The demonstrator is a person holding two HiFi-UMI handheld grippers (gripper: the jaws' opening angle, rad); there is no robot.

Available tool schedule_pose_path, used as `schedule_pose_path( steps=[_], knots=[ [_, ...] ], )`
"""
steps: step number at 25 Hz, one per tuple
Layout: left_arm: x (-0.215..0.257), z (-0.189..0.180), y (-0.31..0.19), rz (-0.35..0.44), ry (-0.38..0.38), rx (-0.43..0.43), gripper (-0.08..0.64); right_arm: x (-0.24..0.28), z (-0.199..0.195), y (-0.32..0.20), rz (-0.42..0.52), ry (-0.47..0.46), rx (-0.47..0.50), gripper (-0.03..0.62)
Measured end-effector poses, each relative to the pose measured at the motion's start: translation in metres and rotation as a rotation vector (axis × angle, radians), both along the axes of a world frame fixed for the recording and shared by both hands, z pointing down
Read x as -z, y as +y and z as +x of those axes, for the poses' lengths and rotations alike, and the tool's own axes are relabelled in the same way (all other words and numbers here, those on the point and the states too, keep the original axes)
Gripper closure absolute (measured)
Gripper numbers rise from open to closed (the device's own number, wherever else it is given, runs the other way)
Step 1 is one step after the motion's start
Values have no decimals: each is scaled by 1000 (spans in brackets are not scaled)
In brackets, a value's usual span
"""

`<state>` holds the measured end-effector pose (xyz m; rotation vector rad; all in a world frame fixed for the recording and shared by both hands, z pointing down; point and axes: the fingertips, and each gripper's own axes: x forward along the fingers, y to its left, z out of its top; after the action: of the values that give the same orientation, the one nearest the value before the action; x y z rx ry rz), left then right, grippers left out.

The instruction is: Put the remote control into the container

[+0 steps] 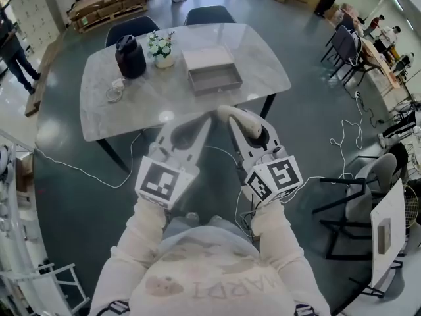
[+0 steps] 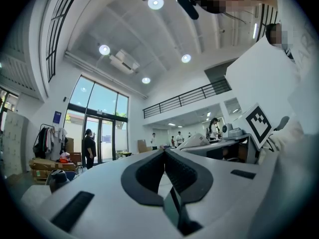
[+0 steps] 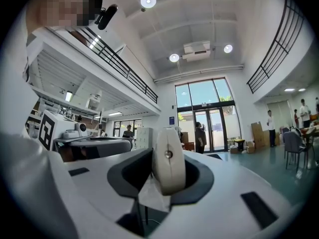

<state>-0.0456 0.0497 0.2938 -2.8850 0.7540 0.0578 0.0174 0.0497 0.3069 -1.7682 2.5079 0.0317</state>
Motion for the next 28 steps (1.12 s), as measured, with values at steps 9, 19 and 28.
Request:
schedule_pose_path(
  steps=[9,19,28],
  knots=[
    [-9,-4,-14,-28,1,-43,551,-18,22,-48,-63,5,-80,483],
    [-17,37,-65,-48,5,-30,549,-51,68,-138,-147,3,-62,483],
    [-10,82,-126,-59,4,57,549,-78,102,-224,-216,28,34,483]
  ],
)
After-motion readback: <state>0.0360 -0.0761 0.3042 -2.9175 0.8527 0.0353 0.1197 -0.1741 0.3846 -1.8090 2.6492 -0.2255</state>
